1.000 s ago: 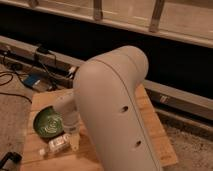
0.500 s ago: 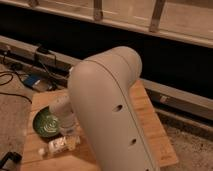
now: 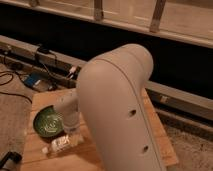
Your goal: Place the bottle in the ceramic bowl
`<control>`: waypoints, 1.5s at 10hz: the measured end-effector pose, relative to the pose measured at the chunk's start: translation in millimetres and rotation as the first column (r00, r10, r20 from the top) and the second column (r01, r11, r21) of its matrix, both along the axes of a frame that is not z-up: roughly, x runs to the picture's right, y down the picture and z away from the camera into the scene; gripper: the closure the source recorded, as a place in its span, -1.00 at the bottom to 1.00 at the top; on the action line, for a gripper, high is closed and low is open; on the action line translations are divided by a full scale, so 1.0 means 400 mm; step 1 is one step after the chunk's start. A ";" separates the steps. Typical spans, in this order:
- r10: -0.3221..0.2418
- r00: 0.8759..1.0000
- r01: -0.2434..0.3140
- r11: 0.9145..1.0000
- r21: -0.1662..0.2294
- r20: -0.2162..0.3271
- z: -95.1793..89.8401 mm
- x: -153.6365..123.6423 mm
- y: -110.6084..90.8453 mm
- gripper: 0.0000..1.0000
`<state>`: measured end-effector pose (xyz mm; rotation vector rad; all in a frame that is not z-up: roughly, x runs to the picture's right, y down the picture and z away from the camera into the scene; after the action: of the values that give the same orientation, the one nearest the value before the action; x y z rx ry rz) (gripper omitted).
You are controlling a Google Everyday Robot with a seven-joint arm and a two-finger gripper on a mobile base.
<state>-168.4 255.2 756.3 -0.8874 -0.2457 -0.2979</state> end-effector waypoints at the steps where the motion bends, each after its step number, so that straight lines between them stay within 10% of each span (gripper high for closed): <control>1: 0.020 1.000 -0.019 0.999 0.032 -0.013 -0.019 0.025 -0.042 1.00; 6: 0.059 0.998 -0.054 0.980 0.193 -0.017 -0.095 0.055 -0.224 1.00; 15: -0.072 0.992 0.041 0.958 0.282 0.102 0.007 -0.176 -0.409 0.99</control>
<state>-239.0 91.5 759.3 -0.5987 -0.2740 -0.4255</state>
